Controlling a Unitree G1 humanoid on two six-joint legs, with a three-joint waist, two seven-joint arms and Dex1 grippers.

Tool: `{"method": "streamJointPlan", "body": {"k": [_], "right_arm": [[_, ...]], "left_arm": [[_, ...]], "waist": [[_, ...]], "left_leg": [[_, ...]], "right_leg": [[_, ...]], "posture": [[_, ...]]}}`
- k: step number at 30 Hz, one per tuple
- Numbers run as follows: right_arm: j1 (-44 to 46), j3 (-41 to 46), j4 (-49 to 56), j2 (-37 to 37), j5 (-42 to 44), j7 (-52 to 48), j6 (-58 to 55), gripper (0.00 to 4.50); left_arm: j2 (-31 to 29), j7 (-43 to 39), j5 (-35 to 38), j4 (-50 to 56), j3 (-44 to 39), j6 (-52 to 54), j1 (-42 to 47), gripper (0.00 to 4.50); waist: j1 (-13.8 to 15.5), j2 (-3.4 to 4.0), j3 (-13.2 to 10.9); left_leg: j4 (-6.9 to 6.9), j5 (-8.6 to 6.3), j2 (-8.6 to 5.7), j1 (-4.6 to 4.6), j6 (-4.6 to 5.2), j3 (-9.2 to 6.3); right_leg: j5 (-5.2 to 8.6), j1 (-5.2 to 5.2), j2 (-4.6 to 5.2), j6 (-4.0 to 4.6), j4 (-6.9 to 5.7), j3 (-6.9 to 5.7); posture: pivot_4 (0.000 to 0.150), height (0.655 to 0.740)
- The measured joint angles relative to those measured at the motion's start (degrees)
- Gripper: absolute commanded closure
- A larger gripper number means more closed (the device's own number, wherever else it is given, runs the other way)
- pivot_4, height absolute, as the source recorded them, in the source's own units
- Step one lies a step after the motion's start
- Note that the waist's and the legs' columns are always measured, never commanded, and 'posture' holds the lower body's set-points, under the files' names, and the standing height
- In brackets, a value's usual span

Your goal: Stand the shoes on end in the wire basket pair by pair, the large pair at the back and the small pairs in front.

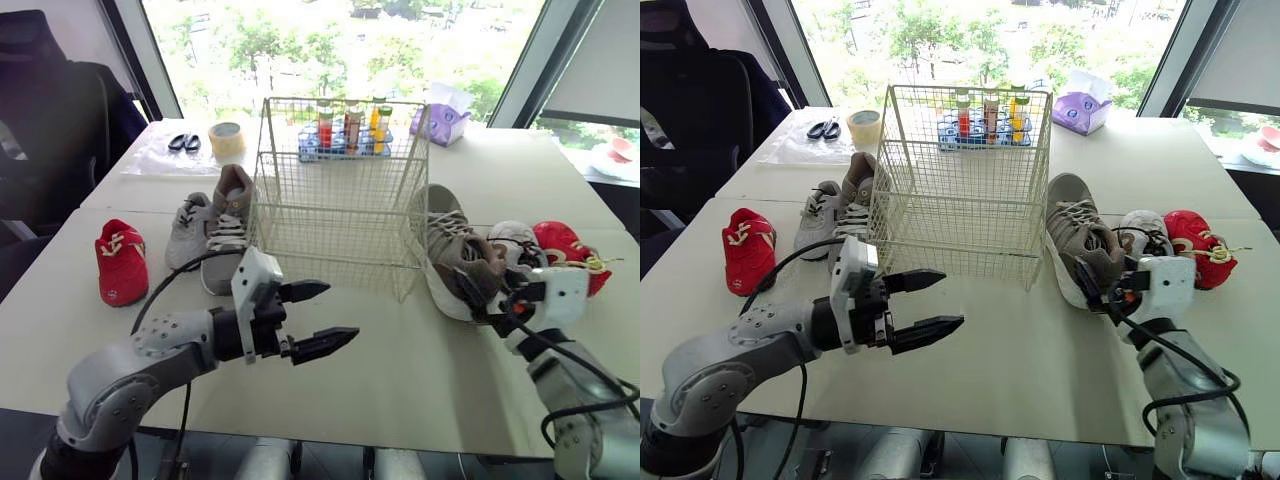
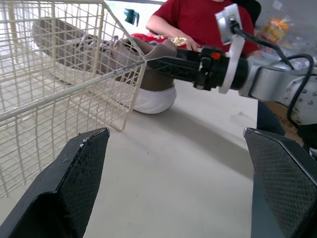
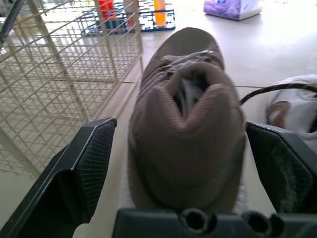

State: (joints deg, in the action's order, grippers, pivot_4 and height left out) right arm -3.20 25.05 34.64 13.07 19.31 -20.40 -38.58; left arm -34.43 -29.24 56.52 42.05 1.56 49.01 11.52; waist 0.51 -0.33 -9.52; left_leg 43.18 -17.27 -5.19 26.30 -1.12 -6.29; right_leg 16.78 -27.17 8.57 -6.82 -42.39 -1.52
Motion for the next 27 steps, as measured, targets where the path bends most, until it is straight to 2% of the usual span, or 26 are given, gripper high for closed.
{"method": "streamJointPlan", "body": {"k": [4, 7, 11, 15, 19, 22, 25, 27], "right_arm": [[1.04, -2.47, -5.82, 0.02, -1.45, 0.93, 5.62, 0.03], [2.58, -4.43, -11.68, 0.34, -2.97, 1.09, 10.42, 0.87], [3.50, -6.27, -15.85, 1.48, -4.67, 1.48, 16.26, 2.25], [4.02, -7.11, -17.38, 1.50, -5.33, 2.65, 19.81, 3.31], [4.21, -7.56, -16.91, 1.16, -5.56, 5.07, 20.76, 3.31], [5.82, -6.51, -15.78, 0.84, -4.78, 8.33, 18.95, 3.31], [12.78, -1.76, -13.37, 2.49, -3.12, 13.90, 15.32, 3.31], [19.55, 2.25, -11.39, 7.74, -1.07, 16.34, 11.80, 3.31]], "left_arm": [[-0.36, -1.15, -1.06, -0.57, 0.53, -0.04, -0.02, 0.00], [-0.99, -2.12, -2.04, -1.16, 0.79, -0.12, 0.00, 0.00], [-1.54, -2.70, -2.98, -1.70, 0.74, -0.49, 0.15, 0.00], [-2.20, -3.06, -3.00, -2.00, 0.35, -0.48, 1.12, 0.00], [-3.07, -3.32, -1.37, -3.12, -0.81, 0.51, 3.55, 0.00], [-4.05, -3.77, 3.73, -5.22, -1.81, 3.63, 6.42, 0.00], [-7.74, -5.95, 10.85, -9.60, -4.45, 7.84, 12.02, 0.00], [-10.61, -8.18, 15.56, -14.41, -6.41, 10.84, 16.95, 0.00]], "waist": [[-0.08, -0.02, 0.01], [-0.30, -0.01, 0.02], [-0.60, -0.09, 0.11], [-1.09, -0.25, 0.22], [-1.12, -0.31, 0.25], [-1.11, -0.26, 0.19], [-1.07, 0.18, -0.09], [-0.98, 0.35, -0.19]], "left_leg": [[0.00, 0.00, 0.00, -0.01, 0.01, 0.01], [0.00, 0.01, 0.00, -0.04, 0.01, 0.01], [0.00, 0.01, 0.00, -0.15, 0.02, 0.00], [0.00, 0.00, 0.00, -0.53, 0.03, -0.04], [-0.03, -0.01, 0.00, -0.86, 0.04, -0.10], [-0.02, -0.01, -0.03, -0.78, 0.04, -0.10], [-0.01, 0.06, -0.13, -0.45, 0.13, -0.07], [0.01, 0.12, -0.18, 0.06, 0.18, -0.06]], "right_leg": [[0.00, 0.00, -0.01, 0.00, -0.01, -0.03], [0.00, 0.02, -0.01, 0.00, -0.03, -0.06], [0.00, 0.13, -0.01, 0.00, -0.04, -0.06], [0.02, 0.48, -0.01, -0.01, -0.02, -0.06], [0.05, 0.82, -0.01, -0.04, 0.02, -0.07], [0.05, 0.71, -0.01, -0.04, -0.01, -0.09], [0.04, 0.40, 0.01, -0.05, -0.10, -0.11], [0.02, -0.10, 0.02, -0.07, -0.22, -0.11]], "posture": [[0.150, 0.6595], [0.150, 0.6595], [0.150, 0.6595], [0.150, 0.6595], [0.150, 0.6595], [0.150, 0.6595], [0.150, 0.6595], [0.150, 0.6595]]}}
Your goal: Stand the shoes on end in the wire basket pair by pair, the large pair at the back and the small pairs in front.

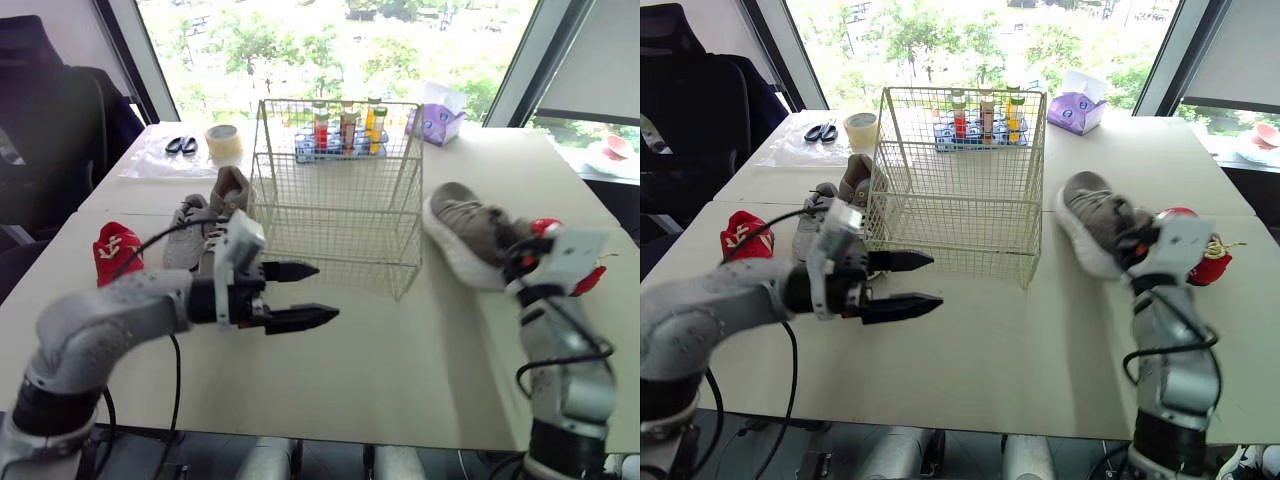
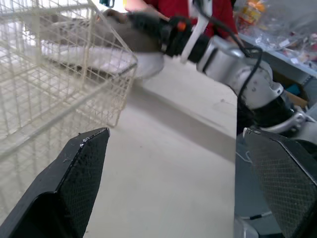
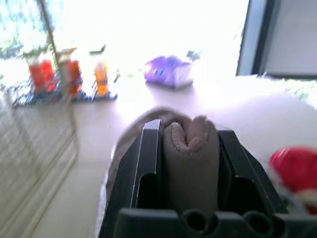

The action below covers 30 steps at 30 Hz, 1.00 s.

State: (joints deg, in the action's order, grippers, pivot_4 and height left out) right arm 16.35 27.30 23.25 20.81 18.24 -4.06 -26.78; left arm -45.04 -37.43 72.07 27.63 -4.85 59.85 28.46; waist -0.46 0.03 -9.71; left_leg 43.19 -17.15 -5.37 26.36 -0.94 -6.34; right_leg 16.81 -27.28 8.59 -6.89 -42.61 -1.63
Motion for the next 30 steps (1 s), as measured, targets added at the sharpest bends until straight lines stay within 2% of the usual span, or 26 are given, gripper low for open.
{"method": "streamJointPlan", "body": {"k": [5, 11, 14, 19, 25, 30], "right_arm": [[14.88, 5.70, 5.37, 13.27, 4.59, -0.40, -3.02, 3.31], [26.61, 1.05, 0.90, 24.60, 15.56, -14.47, -7.86, 3.31], [32.69, -2.20, -0.55, 27.21, 21.19, -20.93, -9.26, 3.31], [43.27, -8.84, -3.00, 30.45, 26.19, -31.76, -9.72, 3.31], [46.01, -13.28, -3.95, 30.27, 28.13, -37.80, -9.76, 3.31], [45.94, -14.30, -3.29, 29.71, 29.40, -39.77, -10.04, 3.31]], "left_arm": [[-3.52, -5.76, 4.39, -12.53, -1.83, 4.67, 11.43, 0.00], [-3.84, -10.88, -3.19, -30.55, -1.76, 3.15, 24.65, 0.00], [-3.94, -14.14, -7.21, -39.58, -1.86, 2.12, 29.26, 0.00], [-6.59, -25.42, -11.96, -53.68, -1.66, 4.35, 33.99, 0.00], [-5.76, -31.89, -19.29, -61.75, -0.38, 3.54, 39.55, 0.00], [-1.67, -34.84, -24.72, -66.78, 1.20, 3.09, 44.14, 0.00]], "waist": [[-0.30, -0.03, -0.01], [-0.82, -0.15, -0.15], [-0.58, -0.19, -0.17], [-0.76, -0.38, -0.28], [-0.37, -0.62, -0.42], [-0.40, -0.63, -0.43]], "left_leg": [[-0.12, -0.02, 0.01, 0.17, 0.08, -0.02], [-0.11, -0.04, 0.04, 0.14, 0.12, 0.05], [-0.09, -0.04, 0.03, 0.16, 0.12, 0.02], [-0.14, -0.04, 0.01, 0.21, 0.11, 0.01], [-0.11, -0.03, -0.06, 0.29, 0.09, -0.06], [-0.11, -0.03, -0.08, 0.33, 0.08, -0.07]], "right_leg": [[0.09, -0.28, 0.05, -0.34, -0.32, -0.01], [0.16, -0.30, 0.07, -0.18, -0.36, -0.01], [0.10, -0.33, 0.07, -0.30, -0.37, -0.02], [0.08, -0.39, 0.07, -0.36, -0.32, -0.03], [0.05, -0.38, 0.14, -0.42, -0.22, -0.05], [0.01, -0.40, 0.14, -0.47, -0.17, -0.06]], "posture": [[0.150, 0.6595], [0.150, 0.6595], [0.150, 0.6595], [0.150, 0.6595], [0.150, 0.6595], [0.150, 0.6595]]}}
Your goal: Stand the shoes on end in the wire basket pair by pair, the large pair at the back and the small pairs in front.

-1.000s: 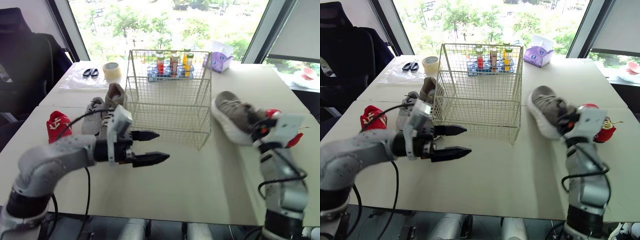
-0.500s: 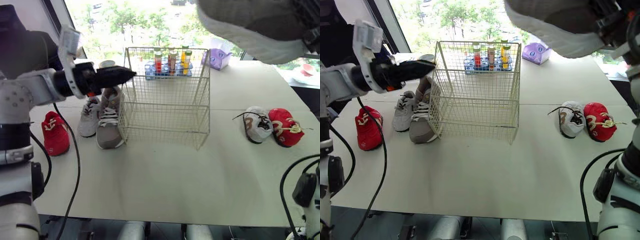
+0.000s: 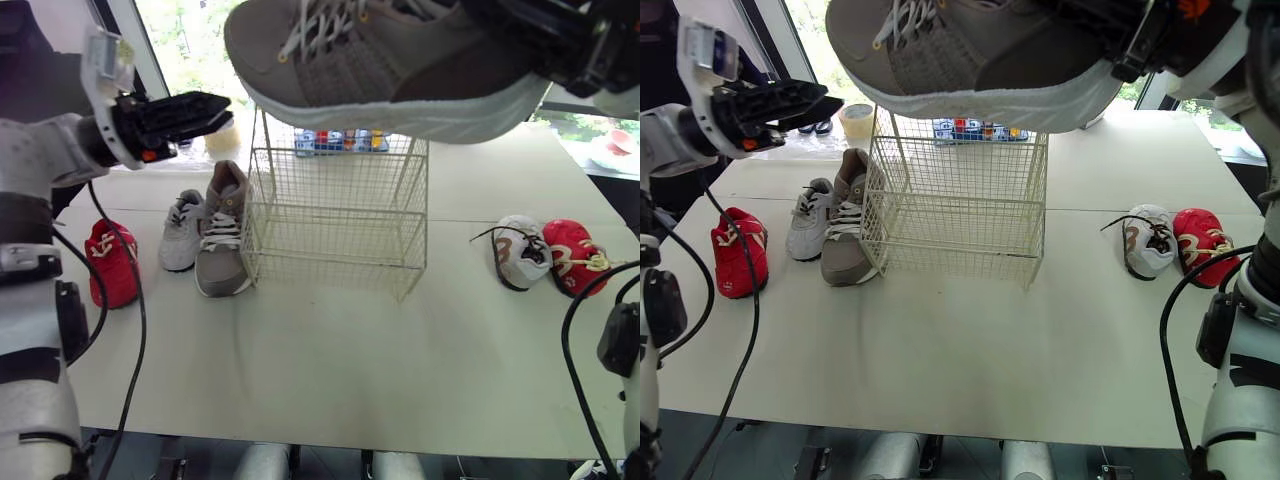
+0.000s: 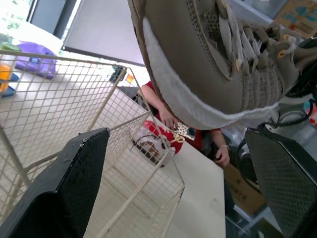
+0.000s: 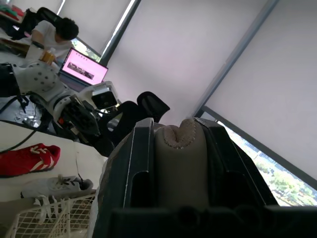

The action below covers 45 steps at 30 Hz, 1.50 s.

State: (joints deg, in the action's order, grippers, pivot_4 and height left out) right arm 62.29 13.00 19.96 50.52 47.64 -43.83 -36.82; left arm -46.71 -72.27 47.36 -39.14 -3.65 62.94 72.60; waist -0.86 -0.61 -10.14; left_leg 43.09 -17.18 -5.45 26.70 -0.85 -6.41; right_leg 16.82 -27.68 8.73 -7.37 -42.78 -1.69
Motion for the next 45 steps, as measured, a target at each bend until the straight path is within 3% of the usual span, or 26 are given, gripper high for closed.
{"method": "streamJointPlan", "body": {"k": [9, 17, 24, 31, 38, 41, 45], "right_arm": [[-0.05, -0.26, 2.60, 0.32, 2.18, -0.65, -2.19, 3.31], [-0.06, -0.74, 4.71, 0.53, 3.97, -1.53, -2.94, 3.31], [-0.06, -0.60, 4.54, 0.68, 4.37, -1.49, -2.75, 3.31], [-0.06, -0.50, 3.78, 0.79, 3.12, -1.50, -1.35, 3.31], [-0.03, -0.85, 3.63, 0.47, 2.58, -2.16, 1.10, 3.34], [-0.02, -1.20, 3.74, 0.19, 1.97, -2.29, 2.39, 3.34], [-0.28, -1.33, 3.77, 0.17, 0.80, -2.24, 3.40, 3.34]], "left_arm": [[4.81, -5.35, -8.69, -12.16, 0.66, -4.60, 6.92, 0.00], [5.95, -9.18, -11.33, -17.13, -1.16, -4.97, 11.09, 0.00], [5.22, -15.47, -12.97, -12.91, -0.26, -3.67, 10.61, 0.00], [3.93, -16.35, -13.10, -7.39, 0.40, -0.69, 8.09, 0.00], [2.89, -16.03, -13.44, -5.24, 0.56, 1.22, 5.73, 3.18], [2.91, -15.86, -13.92, -5.22, 0.62, 1.19, 5.74, 3.70], [3.57, -14.40, -13.89, -5.22, -0.50, 0.34, 5.74, 3.74]], "waist": [[-0.20, -0.01, 0.00], [-0.36, -0.01, 0.00], [-0.35, -0.01, 0.00], [-0.36, -0.01, 0.00], [-0.34, -0.01, 0.00], [-0.33, -0.01, 0.00], [-0.35, -0.01, 0.00]], "left_leg": [[0.04, 0.02, 0.01, 0.30, -0.04, 0.02], [0.10, 0.09, -0.01, 0.65, -0.15, 0.03], [0.11, 0.13, -0.01, 0.65, -0.21, 0.03], [0.12, 0.16, 0.00, 0.65, -0.26, 0.01], [0.15, 0.17, 0.00, 0.64, -0.28, 0.00], [0.15, 0.17, 0.00, 0.64, -0.28, 0.00], [0.16, 0.17, 0.00, 0.64, -0.28, 0.00]], "right_leg": [[-0.01, -0.37, 0.00, -0.01, -0.11, 0.01], [-0.04, -0.79, 0.00, -0.03, -0.25, 0.02], [-0.04, -0.78, 0.01, -0.02, -0.29, 0.02], [-0.05, -0.78, 0.00, 0.00, -0.34, 0.02], [-0.05, -0.78, -0.01, 0.00, -0.37, 0.02], [-0.06, -0.78, -0.01, 0.00, -0.38, 0.02], [-0.06, -0.78, -0.01, 0.00, -0.38, 0.02]], "posture": [[0.150, 0.6595], [0.150, 0.6595], [0.150, 0.6595], [0.150, 0.6595], [0.150, 0.6595], [0.150, 0.6595], [0.150, 0.6595]]}}
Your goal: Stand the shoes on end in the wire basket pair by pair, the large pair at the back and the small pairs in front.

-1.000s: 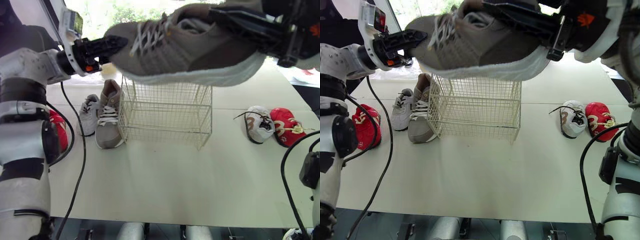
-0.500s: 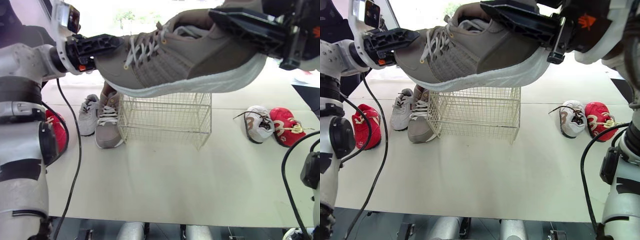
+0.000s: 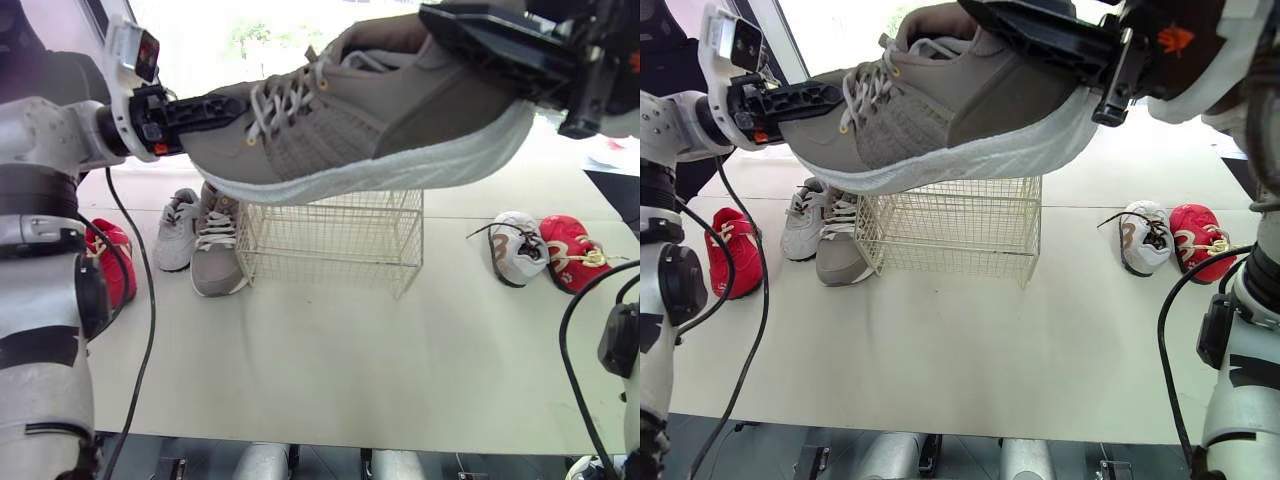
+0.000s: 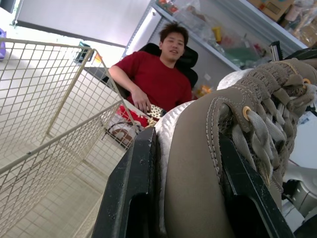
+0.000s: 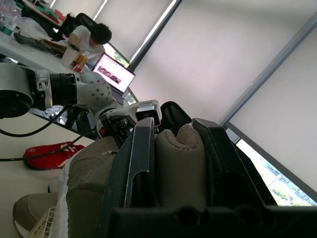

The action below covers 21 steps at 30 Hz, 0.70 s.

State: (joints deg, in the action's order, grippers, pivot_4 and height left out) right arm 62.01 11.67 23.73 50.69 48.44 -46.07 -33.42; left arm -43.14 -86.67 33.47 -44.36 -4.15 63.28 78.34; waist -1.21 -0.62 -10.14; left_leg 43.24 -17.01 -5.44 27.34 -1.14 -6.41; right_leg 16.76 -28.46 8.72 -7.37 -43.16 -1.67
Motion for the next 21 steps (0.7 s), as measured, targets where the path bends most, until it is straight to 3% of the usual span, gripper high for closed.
{"method": "streamJointPlan", "body": {"k": [3, 8, 12, 15, 18, 21], "right_arm": [[-1.14, 0.48, 0.09, -0.02, -0.61, 0.79, 0.92, 2.43], [-6.65, 8.07, -1.24, -0.24, 5.00, 5.94, -3.24, 0.04], [-11.60, 20.57, -5.66, -1.35, 14.67, 16.88, -8.34, 0.04], [-25.38, 28.20, -4.09, -7.97, 24.11, 27.37, -11.04, 0.04], [-34.32, 25.23, 0.86, -19.65, 31.67, 36.93, -10.54, 0.04], [-32.68, 16.57, 5.17, -27.78, 34.05, 42.74, -7.70, 0.04]], "left_arm": [[0.58, 2.21, 0.46, 0.67, -1.88, 0.06, -0.40, 3.74], [1.83, 9.97, 3.97, 5.90, -9.19, 4.05, -4.56, 3.74], [5.15, 19.97, 9.79, 12.08, -19.27, 6.79, -6.38, 3.74], [9.04, 29.95, 13.96, 17.97, -28.15, 6.22, -9.02, 3.74], [17.61, 40.64, 16.65, 26.00, -32.92, 2.76, -12.15, 3.74], [26.25, 47.74, 19.08, 31.41, -32.77, -0.36, -14.61, 3.74]], "waist": [[0.00, 0.00, 0.00], [0.09, -0.03, 0.03], [0.46, -0.25, 0.16], [0.54, -0.59, 0.48], [0.35, -0.56, 0.47], [-0.03, -0.45, 0.43]], "left_leg": [[0.01, 0.01, 0.00, 0.00, -0.01, 0.00], [0.10, 0.06, 0.01, 0.04, -0.11, -0.02], [0.17, 0.17, 0.03, 0.04, -0.30, -0.11], [0.19, 0.20, 0.10, -0.09, -0.35, -0.16], [0.27, 0.20, 0.10, -0.06, -0.32, -0.11], [0.52, 0.20, 0.13, 0.03, -0.30, -0.07]], "right_leg": [[0.00, 0.00, 0.01, 0.00, -0.02, 0.00], [-0.02, 0.01, 0.05, 0.03, -0.05, 0.03], [-0.04, 0.07, 0.11, 0.06, -0.03, 0.04], [-0.05, 0.24, 0.10, 0.09, -0.03, 0.05], [-0.22, 0.11, 0.11, 0.19, -0.19, 0.14], [-0.42, -0.03, 0.00, 0.23, -0.36, 0.24]], "posture": [[0.150, 0.6595], [0.150, 0.6595], [0.150, 0.6595], [0.150, 0.6595], [0.150, 0.6595], [0.150, 0.6595]]}}
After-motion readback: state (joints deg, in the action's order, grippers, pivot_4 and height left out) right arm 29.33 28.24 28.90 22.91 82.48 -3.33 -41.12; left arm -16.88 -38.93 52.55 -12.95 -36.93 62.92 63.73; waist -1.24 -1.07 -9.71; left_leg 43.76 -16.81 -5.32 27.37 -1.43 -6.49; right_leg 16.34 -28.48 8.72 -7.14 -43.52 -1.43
